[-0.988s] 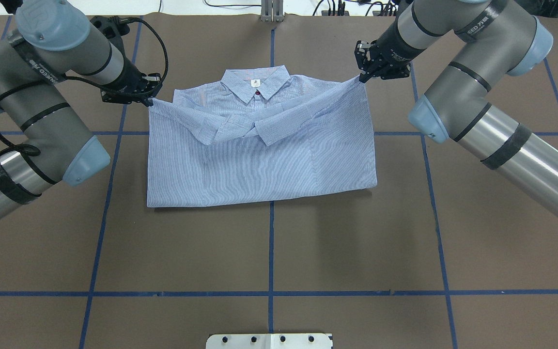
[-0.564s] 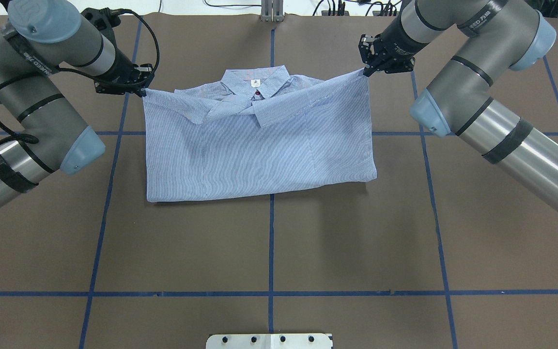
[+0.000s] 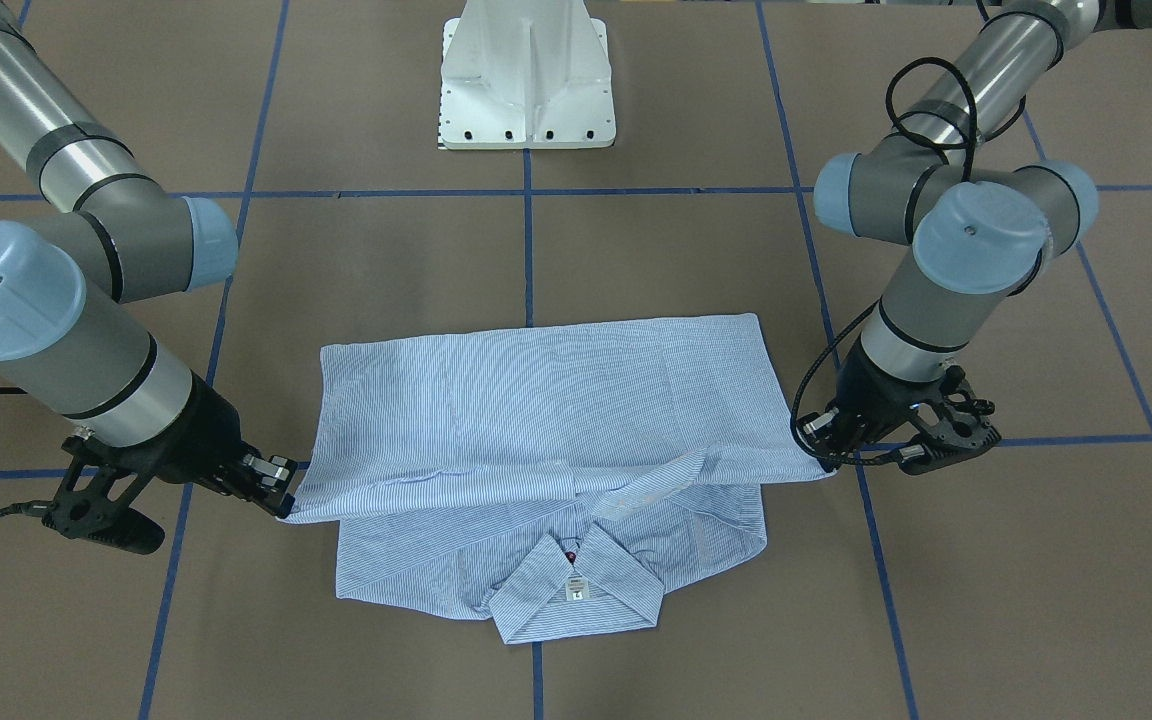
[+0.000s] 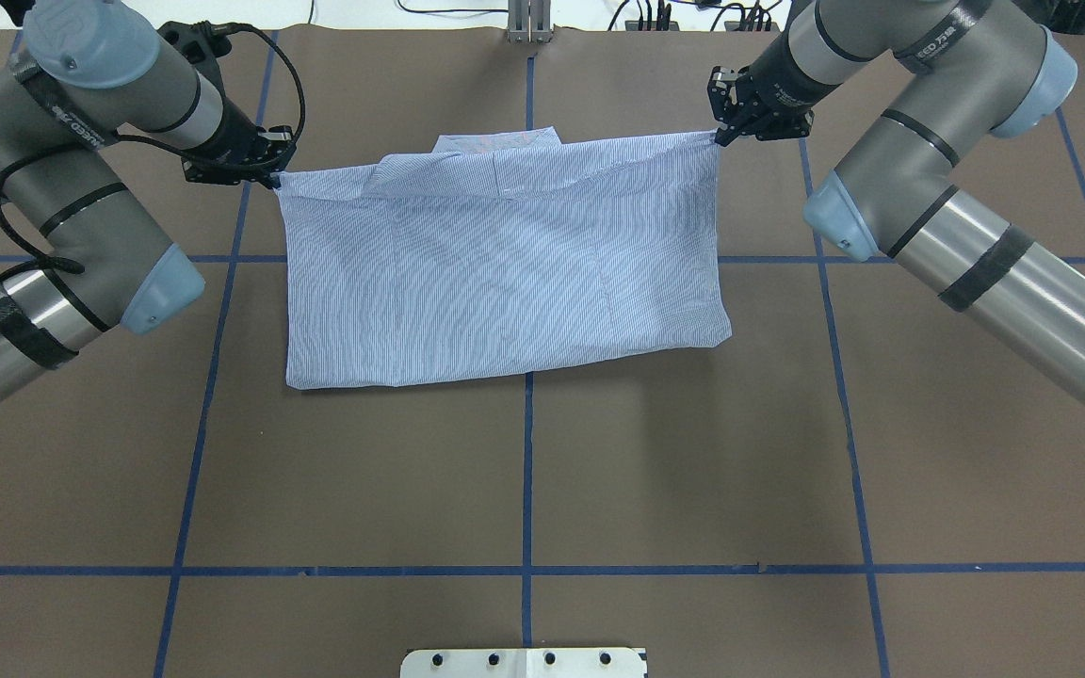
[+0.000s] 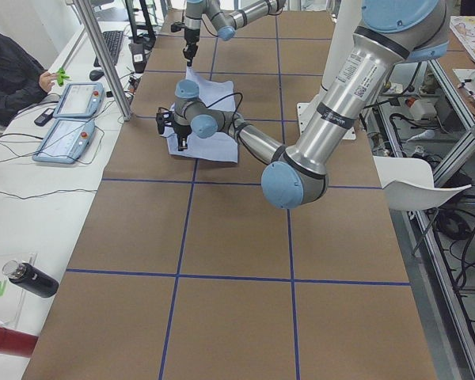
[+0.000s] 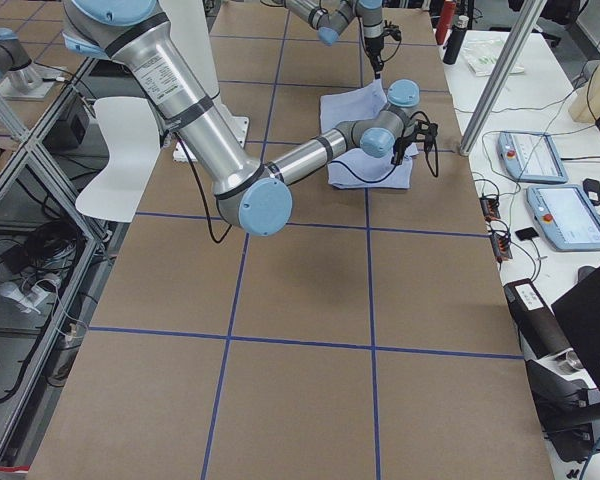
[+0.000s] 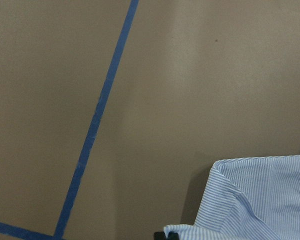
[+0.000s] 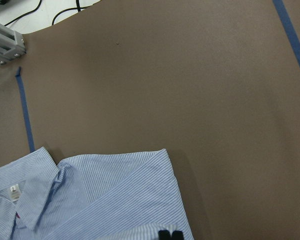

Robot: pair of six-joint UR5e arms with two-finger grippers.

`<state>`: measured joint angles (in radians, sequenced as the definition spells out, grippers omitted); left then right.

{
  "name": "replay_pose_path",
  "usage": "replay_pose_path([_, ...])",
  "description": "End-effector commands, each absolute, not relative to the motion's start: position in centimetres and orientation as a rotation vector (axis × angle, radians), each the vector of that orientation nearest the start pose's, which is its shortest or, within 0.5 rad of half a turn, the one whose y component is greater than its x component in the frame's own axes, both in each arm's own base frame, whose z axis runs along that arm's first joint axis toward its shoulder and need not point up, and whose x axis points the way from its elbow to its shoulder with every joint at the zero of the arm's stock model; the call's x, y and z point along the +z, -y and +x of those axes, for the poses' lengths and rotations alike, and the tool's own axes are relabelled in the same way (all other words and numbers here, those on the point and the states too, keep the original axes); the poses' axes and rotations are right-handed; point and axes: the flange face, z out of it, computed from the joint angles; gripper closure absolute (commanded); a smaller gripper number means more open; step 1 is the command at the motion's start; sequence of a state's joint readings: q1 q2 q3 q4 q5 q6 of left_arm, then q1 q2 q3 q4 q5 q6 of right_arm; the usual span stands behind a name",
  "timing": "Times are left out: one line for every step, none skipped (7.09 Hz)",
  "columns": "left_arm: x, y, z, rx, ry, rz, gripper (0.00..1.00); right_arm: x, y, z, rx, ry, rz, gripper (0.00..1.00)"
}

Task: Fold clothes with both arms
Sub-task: 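Lay the hem down near the collar with both grippers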

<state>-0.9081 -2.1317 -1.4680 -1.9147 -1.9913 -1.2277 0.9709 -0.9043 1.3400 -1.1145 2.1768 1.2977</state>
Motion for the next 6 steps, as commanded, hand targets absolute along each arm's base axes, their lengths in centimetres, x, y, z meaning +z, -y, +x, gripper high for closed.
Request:
replay_pose_path([33.8,62.0,36.6,-0.359,-0.881,0.144,1.0,30.2,66.3,-36.1,0.364,1.036,0.046,1.0])
replay_pose_path([33.4,62.1,36.7,-0.357,-0.885,0.147,1.0,29.9,66.5,-36.3,0.362,1.037,0.046,1.0])
replay_pose_path([32.9,62.2,36.7,-0.357,-0.889,0.15,1.0,29.5,66.5,-36.5,0.359,1.04,0.048,1.0])
replay_pose_path([32.7,62.2,36.8,-0.355,-0.891,0.152,1.0,29.3,66.5,-36.6,0.356,1.042,0.049,1.0])
replay_pose_path([32.7,62.2,36.8,-0.354,-0.892,0.151,1.0,29.3,66.4,-36.7,0.355,1.042,0.049,1.0])
replay_pose_path([32.4,62.2,36.8,-0.353,-0.894,0.153,1.0,29.4,66.5,-36.7,0.355,1.042,0.049,1.0])
